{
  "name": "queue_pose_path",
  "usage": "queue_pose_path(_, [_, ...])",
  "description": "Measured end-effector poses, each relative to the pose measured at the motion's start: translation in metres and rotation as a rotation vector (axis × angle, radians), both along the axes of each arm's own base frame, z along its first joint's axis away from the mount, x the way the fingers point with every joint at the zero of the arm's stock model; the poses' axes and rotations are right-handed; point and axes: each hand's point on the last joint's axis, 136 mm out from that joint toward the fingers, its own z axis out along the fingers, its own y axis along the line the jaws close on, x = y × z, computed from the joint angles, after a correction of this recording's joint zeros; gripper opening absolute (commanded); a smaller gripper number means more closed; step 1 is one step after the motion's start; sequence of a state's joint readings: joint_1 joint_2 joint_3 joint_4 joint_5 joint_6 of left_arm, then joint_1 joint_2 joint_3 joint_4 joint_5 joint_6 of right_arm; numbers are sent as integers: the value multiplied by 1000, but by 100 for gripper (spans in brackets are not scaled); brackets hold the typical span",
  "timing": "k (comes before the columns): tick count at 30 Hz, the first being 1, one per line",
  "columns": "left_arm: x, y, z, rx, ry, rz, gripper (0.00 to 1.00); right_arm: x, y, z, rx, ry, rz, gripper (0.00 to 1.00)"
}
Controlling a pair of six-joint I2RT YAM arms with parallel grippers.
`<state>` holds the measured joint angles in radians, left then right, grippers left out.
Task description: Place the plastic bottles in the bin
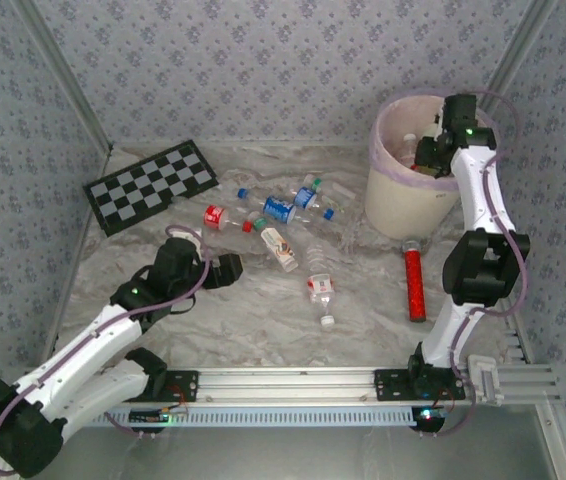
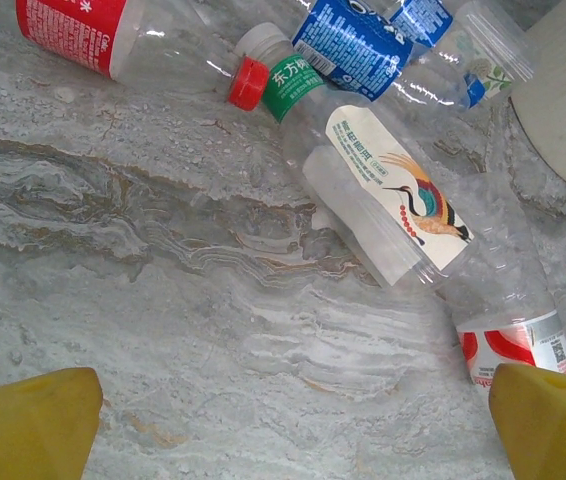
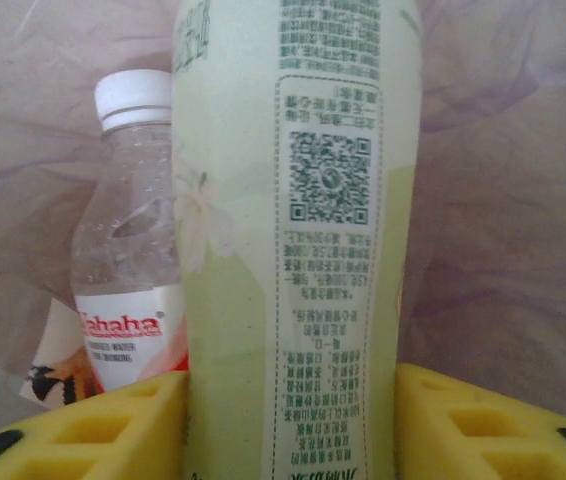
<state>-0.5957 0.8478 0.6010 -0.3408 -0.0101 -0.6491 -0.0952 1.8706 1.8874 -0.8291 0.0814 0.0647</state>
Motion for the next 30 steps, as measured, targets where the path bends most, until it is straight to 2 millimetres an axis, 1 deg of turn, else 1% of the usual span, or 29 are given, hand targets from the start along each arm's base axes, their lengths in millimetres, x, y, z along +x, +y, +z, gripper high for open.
queue_pose_path(6, [0,-3,-7,6,28,-14,99,-1,3,-2,8,9,0,82])
queue_pose_path(8, [-1,-4,-7,3,29,-16,99,-2,3,0,7,9,4,91])
queue_pose_path(10, [-1,-4,-7,-2,32,-12,99,-2,4,8,6,1,8,100])
queue_pose_path(14, [0,-4,-8,-8,37,-5,99,0,5,32,-9,-41,18,100])
queue_pose_path(17, [0,-5,-9,-12,47,-2,99,-5,6,52,-19,-78,21,100])
queue_pose_path(21, [2,-7,-11,-22,55,4,99,-19,10,88,-21,-154,27,100])
queue_pose_path(23, [3,-10,-10,-39,56,0,99,-30,14,110,-17,-204,35,100])
queue_pose_path(26, [4,-15,-8,-58,58,-9,99,-44,31,142,-18,-285,69,100])
queue_pose_path(28, [3,-16,-9,-63,63,-14,99,-53,58,165,-16,-357,129,98])
queue_pose_path(30, [3,-17,-9,-68,69,-13,99,-62,90,178,-21,-405,210,94])
